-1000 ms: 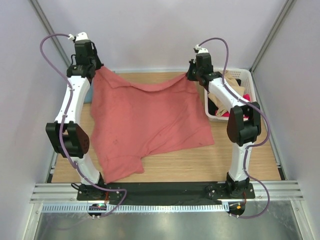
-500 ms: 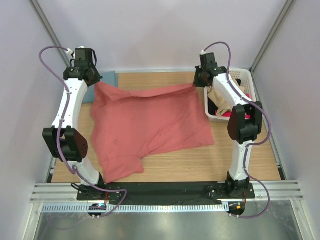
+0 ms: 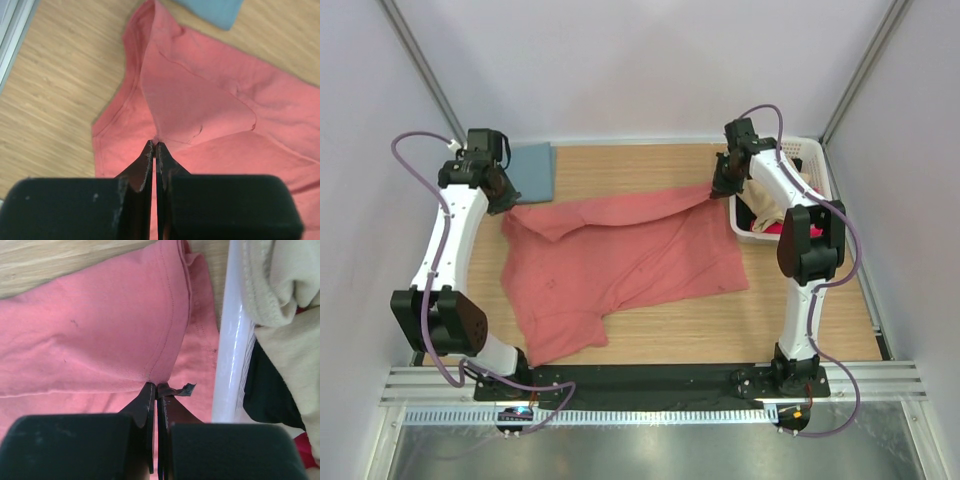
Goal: Fold and stack the t-shirts
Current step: Fold the tshirt
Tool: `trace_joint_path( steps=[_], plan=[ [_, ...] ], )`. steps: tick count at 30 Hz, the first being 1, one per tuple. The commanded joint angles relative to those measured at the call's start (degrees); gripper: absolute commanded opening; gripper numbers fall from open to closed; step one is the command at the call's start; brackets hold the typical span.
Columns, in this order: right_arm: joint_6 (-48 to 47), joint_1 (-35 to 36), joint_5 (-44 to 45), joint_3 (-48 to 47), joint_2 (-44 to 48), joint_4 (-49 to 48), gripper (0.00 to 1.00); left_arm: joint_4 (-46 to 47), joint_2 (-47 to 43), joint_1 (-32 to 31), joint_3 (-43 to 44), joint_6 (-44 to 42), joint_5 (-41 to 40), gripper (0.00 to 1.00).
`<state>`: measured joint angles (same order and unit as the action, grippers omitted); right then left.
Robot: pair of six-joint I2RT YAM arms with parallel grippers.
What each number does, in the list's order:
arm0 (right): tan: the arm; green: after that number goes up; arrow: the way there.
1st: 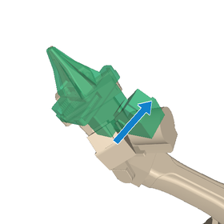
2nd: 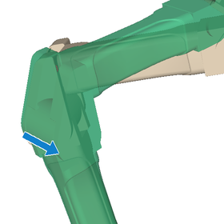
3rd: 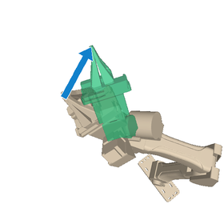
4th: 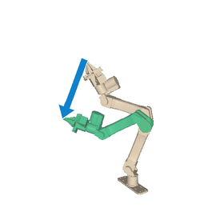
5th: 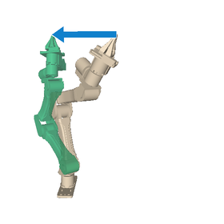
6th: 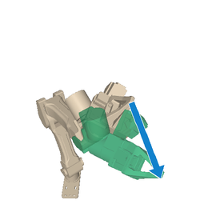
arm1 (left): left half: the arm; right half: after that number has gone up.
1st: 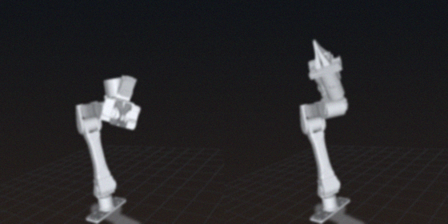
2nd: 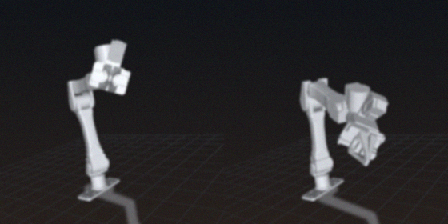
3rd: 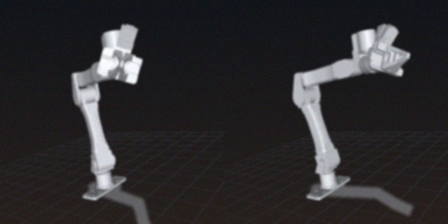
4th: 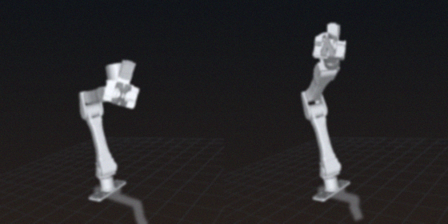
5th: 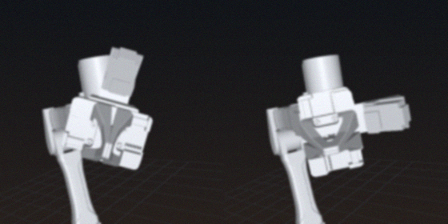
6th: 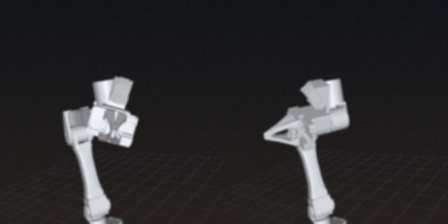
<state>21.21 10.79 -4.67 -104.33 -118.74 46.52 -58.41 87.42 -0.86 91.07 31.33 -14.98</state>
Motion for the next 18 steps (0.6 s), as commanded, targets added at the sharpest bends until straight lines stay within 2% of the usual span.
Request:
trace_joint_path(
  steps=[1, 9, 18],
  plan=[
    [-0.12, 0.11, -0.08, -0.61, 2.37, 1.20, 0.01, -3.37, -1.46, 0.60, -2.47, 1.01, 0.13, 0.00],
    [-0.64, 0.20, 1.14, 0.53, 1.67, 2.08, 0.01, -3.20, -2.60, 0.60, -10.11, 4.00, -0.31, 0.00],
    [-1.09, 0.11, 3.17, 2.47, 1.32, 3.22, 0.01, -4.34, -0.32, 0.60, -11.17, 4.44, -2.15, 0.00]
  ],
)
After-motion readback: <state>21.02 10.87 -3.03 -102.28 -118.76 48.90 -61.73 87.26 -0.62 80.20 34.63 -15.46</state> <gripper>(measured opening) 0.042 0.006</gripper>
